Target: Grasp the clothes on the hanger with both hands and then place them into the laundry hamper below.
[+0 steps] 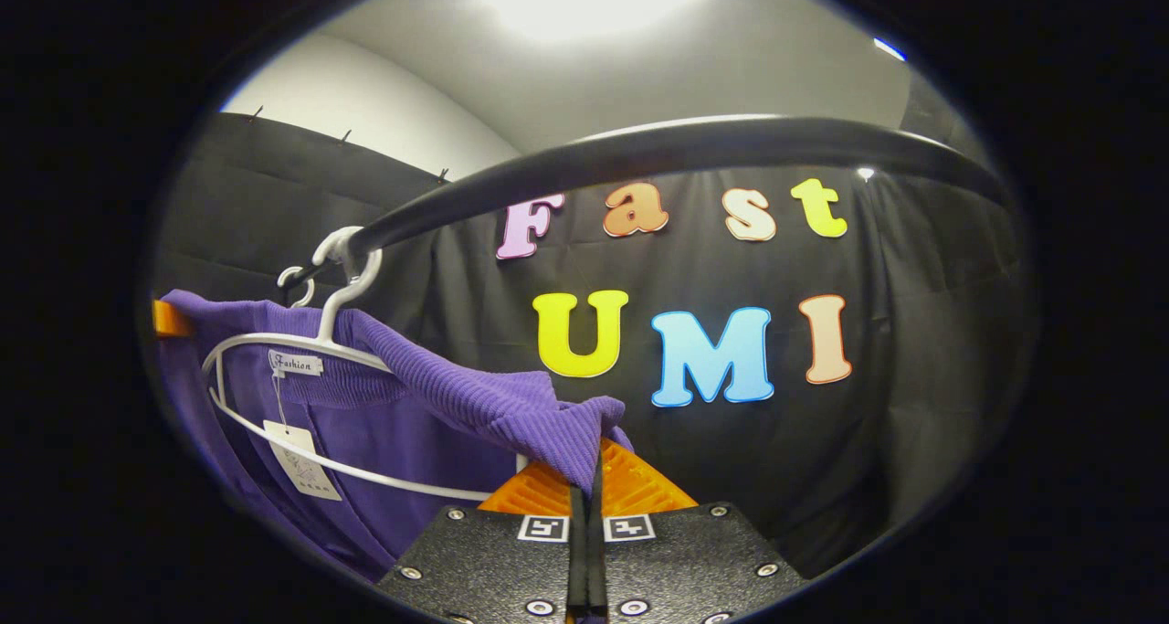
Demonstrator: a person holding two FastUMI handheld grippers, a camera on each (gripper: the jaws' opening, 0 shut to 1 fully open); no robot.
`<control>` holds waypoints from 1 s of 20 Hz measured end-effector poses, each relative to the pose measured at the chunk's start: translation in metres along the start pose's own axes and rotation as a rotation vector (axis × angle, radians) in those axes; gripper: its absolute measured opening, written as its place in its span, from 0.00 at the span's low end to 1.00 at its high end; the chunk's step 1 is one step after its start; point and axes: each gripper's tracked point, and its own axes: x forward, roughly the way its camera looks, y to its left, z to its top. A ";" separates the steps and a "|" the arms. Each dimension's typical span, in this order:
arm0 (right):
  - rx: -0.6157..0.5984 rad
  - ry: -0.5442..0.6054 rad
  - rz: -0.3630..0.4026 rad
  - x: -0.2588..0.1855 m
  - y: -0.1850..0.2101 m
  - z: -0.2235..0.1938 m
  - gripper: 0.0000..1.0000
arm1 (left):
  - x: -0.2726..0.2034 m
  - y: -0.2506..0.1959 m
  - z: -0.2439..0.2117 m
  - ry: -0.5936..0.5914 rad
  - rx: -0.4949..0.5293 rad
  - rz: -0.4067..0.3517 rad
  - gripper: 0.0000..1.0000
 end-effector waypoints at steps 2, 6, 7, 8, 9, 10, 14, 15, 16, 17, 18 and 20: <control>0.003 -0.007 0.015 -0.002 0.008 0.002 0.00 | 0.003 0.015 0.001 0.001 0.000 0.010 0.01; 0.013 -0.010 0.031 -0.001 0.026 0.006 0.00 | 0.010 0.035 -0.007 0.027 0.018 0.028 0.02; 0.015 -0.008 0.033 0.000 0.028 0.007 0.00 | 0.012 0.040 -0.010 0.035 0.024 0.030 0.01; 0.020 -0.007 0.035 0.001 0.029 0.007 0.00 | 0.014 0.043 -0.014 0.046 0.029 0.031 0.01; 0.023 -0.006 0.037 0.002 0.030 0.007 0.00 | 0.016 0.047 -0.019 0.057 0.033 0.030 0.01; 0.024 -0.004 0.039 0.003 0.030 0.008 0.00 | 0.018 0.050 -0.022 0.064 0.036 0.030 0.01; 0.009 -0.002 0.035 0.000 0.033 0.007 0.00 | 0.024 0.061 -0.044 0.094 0.013 0.021 0.01; 0.006 -0.002 0.034 0.000 0.033 0.008 0.00 | 0.024 0.065 -0.049 0.101 0.017 0.019 0.02; 0.004 -0.004 0.033 -0.001 0.034 0.009 0.00 | 0.026 0.065 -0.054 0.107 0.027 0.015 0.01; -0.001 -0.005 0.033 -0.001 0.034 0.009 0.00 | 0.026 0.067 -0.060 0.115 0.038 0.013 0.01; -0.006 -0.005 0.033 -0.001 0.034 0.008 0.00 | 0.028 0.068 -0.066 0.124 0.049 0.011 0.01; -0.012 -0.004 0.032 -0.002 0.035 0.008 0.00 | 0.030 0.067 -0.078 0.144 0.057 0.012 0.02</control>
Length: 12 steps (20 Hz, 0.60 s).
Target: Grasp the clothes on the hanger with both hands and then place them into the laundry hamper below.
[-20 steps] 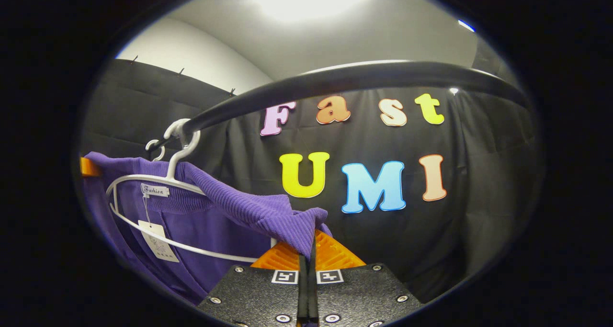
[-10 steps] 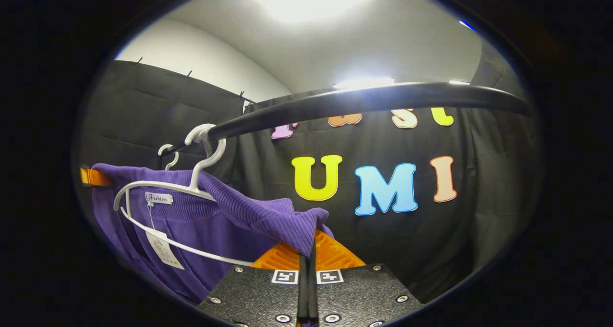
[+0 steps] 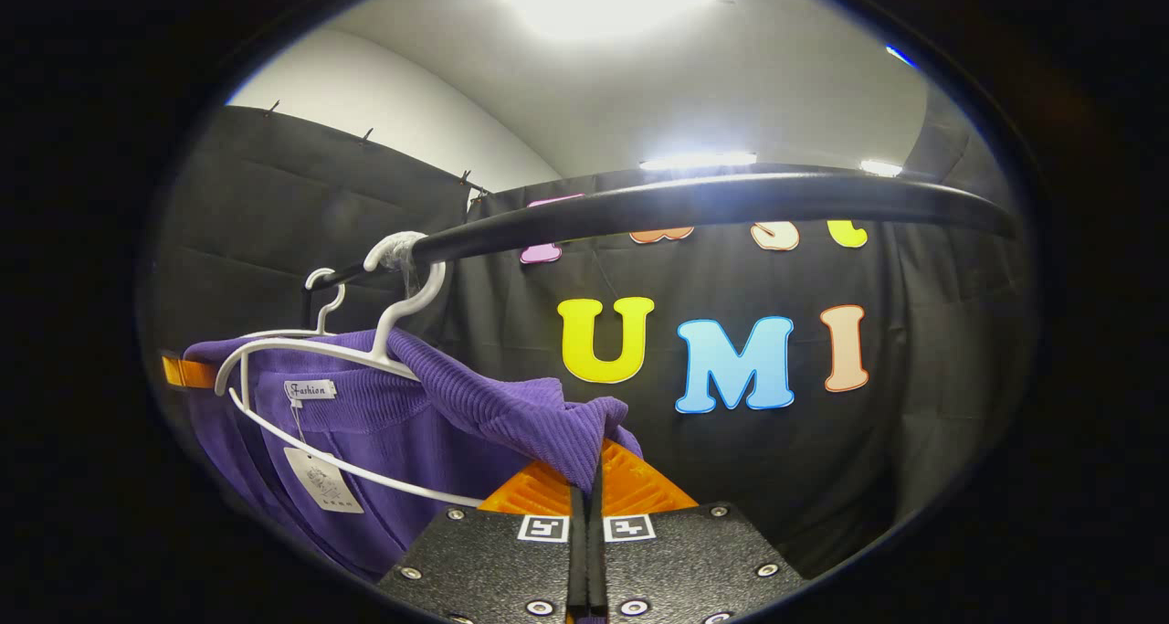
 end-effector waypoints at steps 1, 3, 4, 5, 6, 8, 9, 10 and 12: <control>0.005 0.001 0.001 -0.001 0.000 0.000 0.00 | 0.000 -0.001 -0.004 0.006 -0.005 0.001 0.02; 0.017 0.003 0.006 -0.003 0.000 0.000 0.00 | -0.002 -0.003 -0.009 0.005 -0.013 0.003 0.02; 0.014 0.005 0.006 -0.005 -0.001 0.000 0.00 | -0.004 -0.004 -0.013 0.009 -0.015 0.003 0.01; 0.009 0.006 0.006 -0.005 -0.002 -0.001 0.00 | -0.004 -0.004 -0.019 0.017 -0.015 0.003 0.02; 0.004 0.007 0.007 -0.007 0.000 -0.001 0.00 | -0.002 -0.005 -0.025 0.027 -0.018 0.004 0.02; 0.004 0.014 0.013 -0.009 0.000 -0.003 0.00 | -0.001 -0.007 -0.034 0.047 -0.035 0.005 0.07; 0.003 0.014 0.014 -0.010 0.000 -0.002 0.00 | 0.000 -0.009 -0.038 0.055 -0.044 0.005 0.02; 0.001 0.014 0.013 -0.011 -0.002 -0.001 0.00 | -0.001 -0.011 -0.043 0.061 -0.052 0.002 0.02; -0.001 0.013 0.008 -0.008 -0.007 -0.001 0.00 | 0.000 -0.016 -0.051 0.079 -0.062 -0.006 0.01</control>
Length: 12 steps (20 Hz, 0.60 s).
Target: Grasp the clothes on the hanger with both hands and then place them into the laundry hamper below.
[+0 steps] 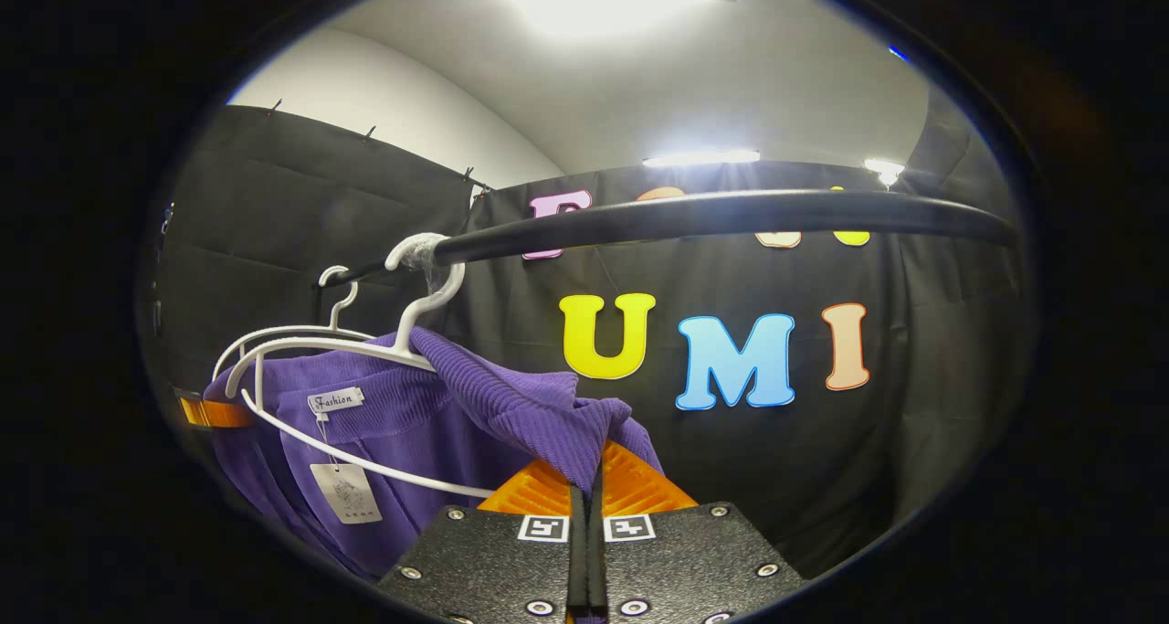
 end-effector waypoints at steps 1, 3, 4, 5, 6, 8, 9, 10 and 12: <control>0.004 0.001 -0.001 0.002 -0.004 0.000 0.00 | -0.001 -0.002 -0.004 0.010 -0.002 -0.004 0.01; 0.007 0.002 0.001 0.007 -0.007 0.000 0.00 | -0.005 -0.008 -0.011 0.026 0.002 -0.014 0.02; 0.002 -0.003 0.000 0.006 -0.009 0.002 0.00 | -0.007 -0.010 -0.013 0.032 0.004 -0.015 0.02; -0.003 -0.006 -0.001 0.006 -0.012 0.002 0.00 | -0.005 -0.014 -0.018 0.038 0.005 -0.016 0.02; -0.007 -0.006 0.000 0.004 -0.012 0.000 0.00 | -0.003 -0.017 -0.020 0.044 0.007 -0.018 0.07; 0.000 0.001 0.002 0.003 -0.015 -0.004 0.00 | -0.002 -0.021 -0.027 0.060 0.000 -0.021 0.02; 0.002 0.001 -0.001 0.003 -0.018 -0.005 0.00 | -0.003 -0.025 -0.030 0.067 -0.008 -0.029 0.02; 0.001 0.003 -0.002 0.004 -0.021 -0.007 0.00 | -0.004 -0.030 -0.033 0.074 -0.011 -0.033 0.02; 0.002 0.013 -0.013 0.006 -0.029 -0.014 0.00 | -0.003 -0.040 -0.040 0.086 0.004 -0.041 0.01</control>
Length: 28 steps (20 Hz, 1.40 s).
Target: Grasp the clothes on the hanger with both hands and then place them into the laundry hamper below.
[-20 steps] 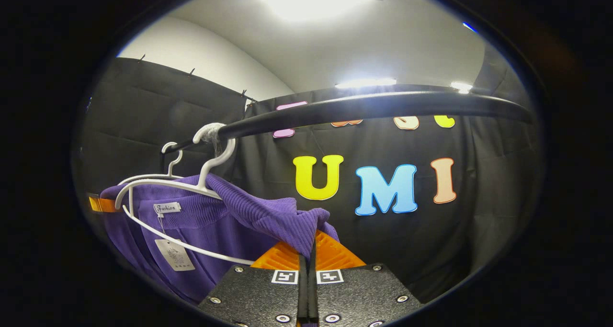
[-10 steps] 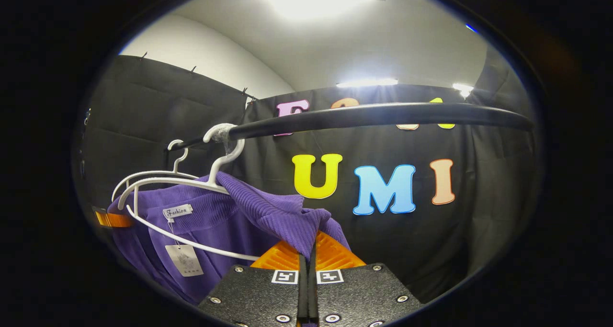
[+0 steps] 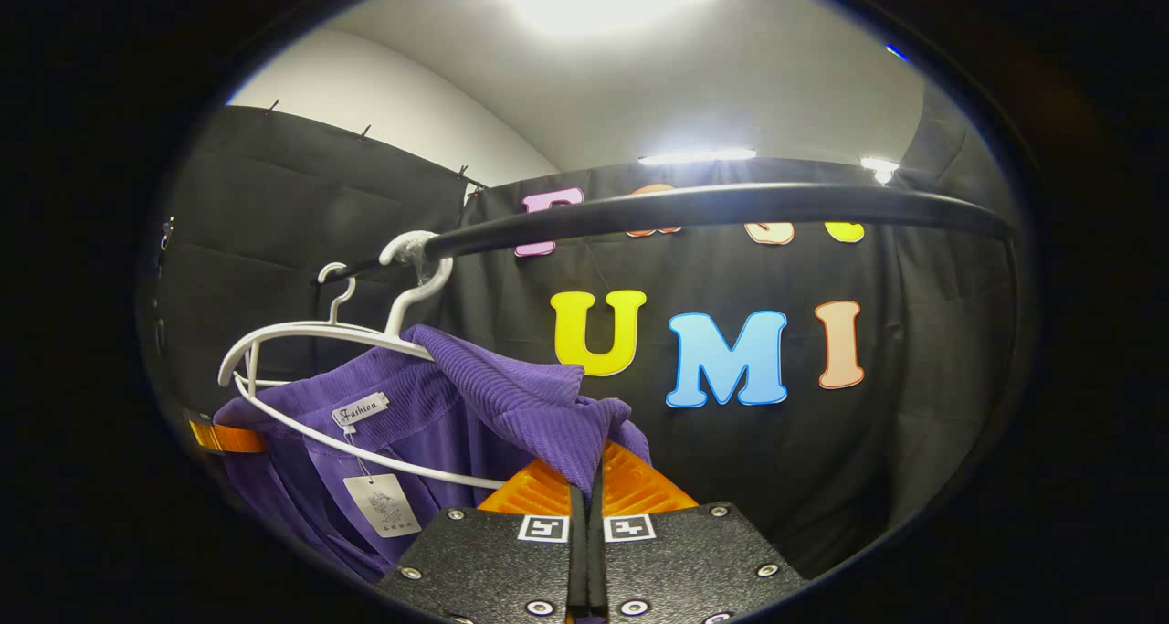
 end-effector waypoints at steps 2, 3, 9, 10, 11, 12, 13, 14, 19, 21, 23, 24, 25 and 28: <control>0.017 0.009 -0.015 0.003 -0.011 -0.005 0.00 | 0.000 -0.015 -0.004 0.010 0.019 -0.010 0.02; 0.024 0.014 -0.025 0.004 -0.017 -0.008 0.00 | 0.002 -0.021 -0.005 0.015 0.028 -0.017 0.02; 0.014 -0.005 -0.073 0.010 -0.049 -0.009 0.00 | 0.009 -0.050 -0.009 0.029 0.078 -0.042 0.02; 0.003 -0.010 -0.085 0.010 -0.056 -0.010 0.00 | 0.009 -0.056 -0.010 0.032 0.080 -0.048 0.02; -0.001 -0.012 -0.099 0.011 -0.062 -0.010 0.00 | 0.010 -0.060 -0.009 0.033 0.083 -0.053 0.02; -0.002 -0.011 -0.108 0.013 -0.068 -0.012 0.00 | 0.013 -0.065 -0.009 0.031 0.087 -0.058 0.02; 0.001 -0.011 -0.114 0.014 -0.074 -0.013 0.00 | 0.015 -0.070 -0.008 0.029 0.089 -0.061 0.02; 0.004 -0.012 -0.122 0.014 -0.078 -0.014 0.00 | 0.016 -0.075 -0.008 0.027 0.089 -0.065 0.02; -0.024 -0.003 -0.127 0.013 -0.092 -0.025 0.00 | 0.025 -0.097 -0.004 0.029 0.058 -0.082 0.02; -0.022 -0.005 -0.130 0.012 -0.097 -0.025 0.00 | 0.027 -0.106 0.002 0.016 0.075 -0.085 0.02; -0.013 -0.007 -0.145 0.009 -0.107 -0.025 0.00 | 0.032 -0.120 0.009 0.007 0.079 -0.100 0.02; -0.005 -0.004 -0.150 0.008 -0.109 -0.028 0.00 | 0.031 -0.128 0.011 0.005 0.066 -0.110 0.02; 0.002 -0.001 -0.158 0.007 -0.114 -0.030 0.00 | 0.034 -0.133 0.013 0.006 0.049 -0.116 0.02; 0.012 0.014 -0.203 0.002 -0.133 -0.036 0.00 | 0.047 -0.144 0.010 0.021 0.028 -0.113 0.02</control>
